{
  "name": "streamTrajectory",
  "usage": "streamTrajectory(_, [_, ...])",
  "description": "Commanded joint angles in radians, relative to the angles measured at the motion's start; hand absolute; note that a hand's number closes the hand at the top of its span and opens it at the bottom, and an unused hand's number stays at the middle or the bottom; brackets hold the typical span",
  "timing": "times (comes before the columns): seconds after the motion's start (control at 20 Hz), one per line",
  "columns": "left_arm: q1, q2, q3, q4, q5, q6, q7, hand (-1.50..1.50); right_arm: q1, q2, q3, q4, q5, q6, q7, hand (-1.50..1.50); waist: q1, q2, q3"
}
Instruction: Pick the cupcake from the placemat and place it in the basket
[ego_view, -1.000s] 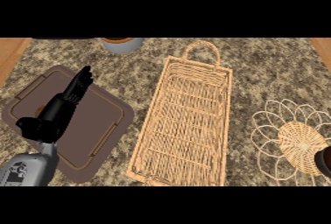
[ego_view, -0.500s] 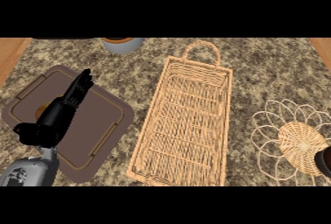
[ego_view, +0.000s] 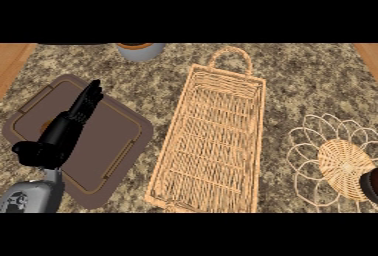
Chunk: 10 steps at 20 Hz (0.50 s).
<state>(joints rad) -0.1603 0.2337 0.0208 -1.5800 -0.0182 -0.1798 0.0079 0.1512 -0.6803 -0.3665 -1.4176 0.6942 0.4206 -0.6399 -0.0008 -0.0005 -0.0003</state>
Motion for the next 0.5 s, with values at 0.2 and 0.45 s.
streamTrajectory(0.2, [0.011,-0.017,0.029,0.053,-0.025,-0.016,-0.066,0.0,-0.061,0.034,0.023,0.096,0.109,-0.039,-0.007,-1.5,0.001,0.001,0.0])
streamTrajectory(0.45, [-0.017,-0.039,0.012,0.012,-0.034,-0.022,0.005,0.0,-0.061,0.054,0.032,0.112,0.158,-0.047,0.009,-1.5,-0.001,0.0,0.0])
